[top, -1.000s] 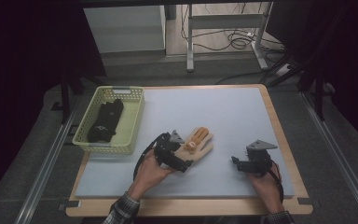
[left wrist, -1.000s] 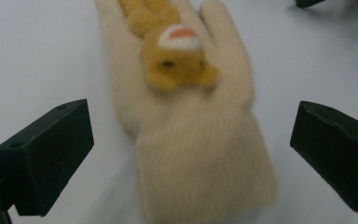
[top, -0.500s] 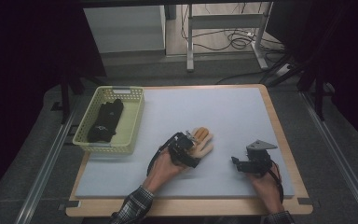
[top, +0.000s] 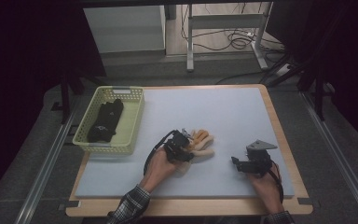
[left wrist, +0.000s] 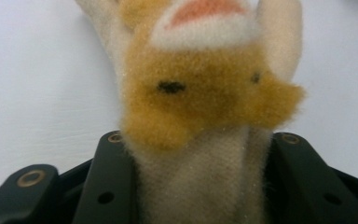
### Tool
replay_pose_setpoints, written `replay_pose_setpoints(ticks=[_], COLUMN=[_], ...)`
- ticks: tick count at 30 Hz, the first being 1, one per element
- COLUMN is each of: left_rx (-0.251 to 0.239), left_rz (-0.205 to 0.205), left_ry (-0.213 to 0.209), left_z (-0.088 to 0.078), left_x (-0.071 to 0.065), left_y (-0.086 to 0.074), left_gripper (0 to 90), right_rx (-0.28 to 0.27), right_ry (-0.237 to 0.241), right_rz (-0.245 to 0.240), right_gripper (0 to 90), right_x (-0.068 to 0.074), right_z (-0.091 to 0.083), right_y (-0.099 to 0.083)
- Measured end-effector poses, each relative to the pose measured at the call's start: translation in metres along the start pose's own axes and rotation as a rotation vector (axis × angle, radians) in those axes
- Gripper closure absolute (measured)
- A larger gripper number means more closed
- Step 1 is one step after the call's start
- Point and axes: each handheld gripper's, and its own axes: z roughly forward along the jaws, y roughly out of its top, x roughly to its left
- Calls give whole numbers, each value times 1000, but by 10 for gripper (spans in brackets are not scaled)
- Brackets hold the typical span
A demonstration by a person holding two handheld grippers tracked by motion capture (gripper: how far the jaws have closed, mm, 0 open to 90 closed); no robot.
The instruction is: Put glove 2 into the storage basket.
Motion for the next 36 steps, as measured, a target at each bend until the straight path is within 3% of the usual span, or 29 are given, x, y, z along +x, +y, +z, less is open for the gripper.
replay_pose_setpoints(ticks=[6, 7, 14, 18, 21, 22, 26, 30, 31, 36], left_rx=[-36, -47, -82, -98, -116, -116, -139, -146, -150, -140], left_rz=[-26, -34, -79, -118, -149, -149, -204, -239, -264, -320], left_ry=[12, 29, 67, 122, 162, 162, 234, 272, 298, 353], left_z=[-23, -35, -69, -103, -122, -122, -153, -165, -173, -182], left_x=[12, 18, 40, 64, 80, 80, 110, 126, 138, 165], left_y=[3, 5, 8, 8, 6, 6, -4, -12, -19, -38], left_gripper=[626, 630, 637, 637, 637, 636, 635, 633, 632, 625], right_rx=[0, -1, 0, 0, 0, -3, -3, -3, -2, -2], right_ry=[-1, -1, -1, -2, -2, -2, -1, -1, -1, -1], right_rz=[0, -1, 2, 1, 1, 2, 2, 2, 2, 2], right_gripper=[234, 234, 233, 233, 233, 233, 233, 233, 233, 233], right_x=[0, 0, 0, 0, 0, 0, 0, 0, 0, 0], right_z=[0, 0, 0, 0, 0, 0, 0, 0, 0, 0], right_y=[0, 0, 0, 0, 0, 0, 0, 0, 0, 0])
